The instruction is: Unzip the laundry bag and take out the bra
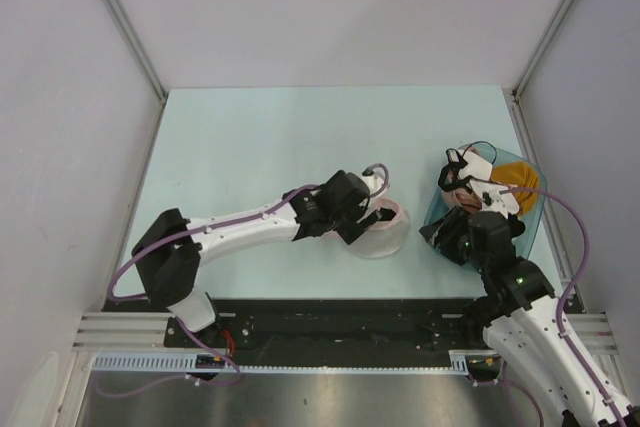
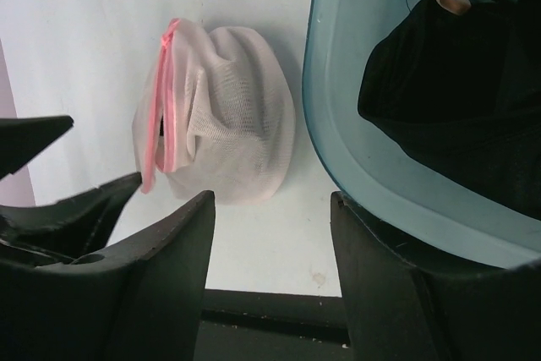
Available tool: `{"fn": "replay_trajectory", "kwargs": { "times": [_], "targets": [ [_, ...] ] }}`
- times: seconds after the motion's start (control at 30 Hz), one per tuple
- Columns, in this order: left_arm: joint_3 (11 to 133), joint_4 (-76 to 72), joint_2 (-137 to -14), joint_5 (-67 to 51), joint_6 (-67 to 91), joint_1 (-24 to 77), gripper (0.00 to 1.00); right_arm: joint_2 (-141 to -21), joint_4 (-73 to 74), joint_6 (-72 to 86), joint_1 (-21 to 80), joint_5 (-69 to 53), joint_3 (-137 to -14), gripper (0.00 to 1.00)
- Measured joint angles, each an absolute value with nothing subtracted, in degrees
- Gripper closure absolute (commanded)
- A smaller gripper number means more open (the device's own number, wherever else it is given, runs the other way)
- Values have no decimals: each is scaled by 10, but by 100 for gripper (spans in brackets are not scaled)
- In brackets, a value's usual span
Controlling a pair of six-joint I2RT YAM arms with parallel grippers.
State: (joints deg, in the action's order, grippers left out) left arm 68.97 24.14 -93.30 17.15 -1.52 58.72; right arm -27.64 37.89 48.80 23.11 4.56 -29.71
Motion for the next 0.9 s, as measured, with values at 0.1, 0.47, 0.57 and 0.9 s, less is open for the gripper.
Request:
{"fn": "replay_trajectory", "kwargs": {
  "times": [0.1,0.47,0.57,0.9],
  "targets": [
    [651,232,-918,166,-16,587,2,-283,376,488,231,44,-297,39],
    [627,191,-888,97,-20,587,1,-301,357,488,231,32,-297,39],
    [614,182,-862,68,-19,587,1,-299,357,488,231,32,-297,39],
    [615,173,-897,57,-20,587,5,-301,349,488,231,25,-297,39]
  ]
}}
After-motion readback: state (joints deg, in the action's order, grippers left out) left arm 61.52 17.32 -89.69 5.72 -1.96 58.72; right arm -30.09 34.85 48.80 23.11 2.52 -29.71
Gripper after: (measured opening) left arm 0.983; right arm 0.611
